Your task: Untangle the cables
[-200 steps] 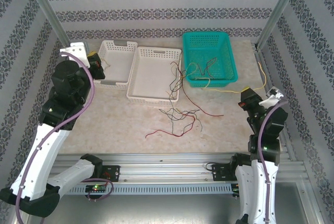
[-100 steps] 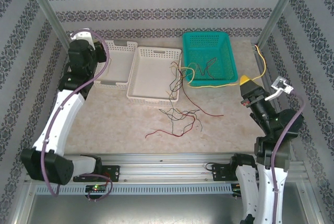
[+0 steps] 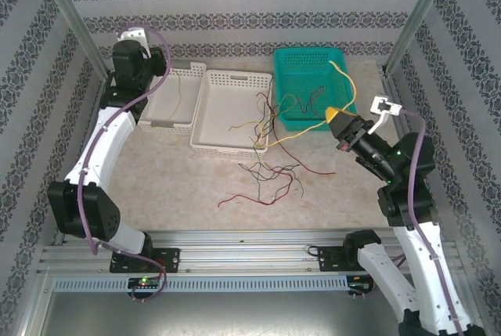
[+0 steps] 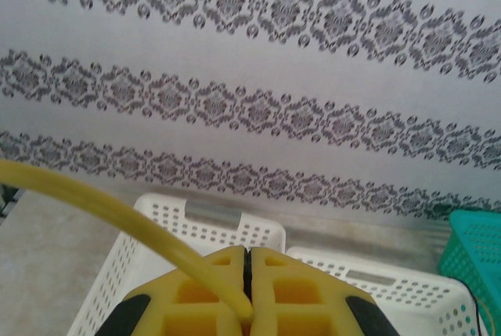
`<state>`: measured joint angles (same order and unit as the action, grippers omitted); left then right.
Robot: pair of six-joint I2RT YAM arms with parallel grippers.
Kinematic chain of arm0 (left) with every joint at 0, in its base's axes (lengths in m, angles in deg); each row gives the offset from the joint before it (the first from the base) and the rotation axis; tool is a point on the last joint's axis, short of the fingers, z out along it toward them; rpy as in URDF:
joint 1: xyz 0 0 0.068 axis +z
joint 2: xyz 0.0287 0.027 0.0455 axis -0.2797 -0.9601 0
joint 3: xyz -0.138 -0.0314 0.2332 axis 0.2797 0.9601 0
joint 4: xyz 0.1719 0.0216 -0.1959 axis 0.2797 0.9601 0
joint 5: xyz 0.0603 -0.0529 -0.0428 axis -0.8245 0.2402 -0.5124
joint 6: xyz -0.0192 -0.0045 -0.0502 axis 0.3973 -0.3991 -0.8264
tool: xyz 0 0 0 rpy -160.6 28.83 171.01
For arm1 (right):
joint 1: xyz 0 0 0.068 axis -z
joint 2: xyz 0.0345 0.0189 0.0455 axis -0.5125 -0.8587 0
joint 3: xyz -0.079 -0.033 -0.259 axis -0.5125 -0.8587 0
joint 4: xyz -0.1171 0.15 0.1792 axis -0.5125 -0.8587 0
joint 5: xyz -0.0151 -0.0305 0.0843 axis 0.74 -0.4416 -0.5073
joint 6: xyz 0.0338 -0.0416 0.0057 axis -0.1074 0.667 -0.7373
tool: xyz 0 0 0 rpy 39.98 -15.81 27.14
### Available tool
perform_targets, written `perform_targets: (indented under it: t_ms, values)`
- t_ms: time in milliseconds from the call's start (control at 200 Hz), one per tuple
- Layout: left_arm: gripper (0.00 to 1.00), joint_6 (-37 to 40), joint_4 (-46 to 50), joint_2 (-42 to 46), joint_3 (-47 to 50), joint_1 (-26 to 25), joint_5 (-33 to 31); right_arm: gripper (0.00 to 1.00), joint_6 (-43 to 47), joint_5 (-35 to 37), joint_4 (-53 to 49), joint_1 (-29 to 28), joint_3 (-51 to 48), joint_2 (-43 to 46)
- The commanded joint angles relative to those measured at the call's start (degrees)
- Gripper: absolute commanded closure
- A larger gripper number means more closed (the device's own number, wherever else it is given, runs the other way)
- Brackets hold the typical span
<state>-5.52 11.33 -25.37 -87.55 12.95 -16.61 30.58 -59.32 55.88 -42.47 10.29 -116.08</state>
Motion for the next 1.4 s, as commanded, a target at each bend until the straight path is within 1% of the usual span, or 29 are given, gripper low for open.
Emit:
perform_targets:
  t_ms: [0, 110, 360, 405, 495, 630, 759, 944, 1079, 1209, 1294, 1394]
  values:
    - [1.0, 1.92, -2.77, -4.16, -3.16, 0.55, 0.62, 1.0, 7.58, 6.96, -1.14, -5.18, 3.29, -1.43]
    - [1.0, 1.75, -2.81, -8.04, -5.15, 0.83, 0.71, 1.0, 10.48, 10.16, -1.74, -9.35, 5.21, -3.47]
    - [1.0, 2.36, -7.03, -15.45, -4.64, 1.13, -0.14, 1.0, 14.95, 13.49, -0.44, -15.16, 11.01, -11.66]
    - [1.0, 1.93, -7.97, -16.73, -4.72, 1.5, 0.85, 1.0, 15.84, 14.02, -0.32, -15.88, 12.62, -13.57]
    - [1.0, 0.26, -8.82, -19.07, -5.46, 2.33, 0.82, 1.0, 17.23, 14.28, -0.08, -16.52, 15.72, -18.15]
    - [1.0, -2.52, -11.45, -22.84, -6.4, 3.6, 2.74, 1.0, 17.59, 13.29, 1.42, -17.16, 20.04, -25.3]
    - [1.0, -3.32, -8.68, -27.13, -12.01, 4.22, 4.47, 1.0, 19.64, 15.58, 2.03, -17.89, 22.77, -29.12]
    - [1.0, -8.0, -10.17, -25.43, -16.86, 4.21, 7.2, 1.0, 20.88, 16.37, 1.79, -17.8, 23.86, -31.72]
    - [1.0, -8.1, -9.61, -24.4, -20.61, 4.17, 8.63, 1.0, 20.04, 16.41, 3.55, -17.86, 23.36, -32.86]
    - [1.0, -7.8, -10.01, -25.35, -17.86, 4.34, 7.41, 1.0, 19.52, 15.75, 3.89, -18.03, 24.38, -34.46]
    - [1.0, -10.26, -12.1, -26.89, -14.36, 4.87, 8.61, 1.0, 19.68, 16.1, 4.16, -18.24, 24.91, -34.92]
    - [1.0, -11.57, -13.36, -28.78, -10.6, 4.98, 8.09, 1.0, 19.86, 15.8, 3.86, -18.37, 25.94, -36.09]
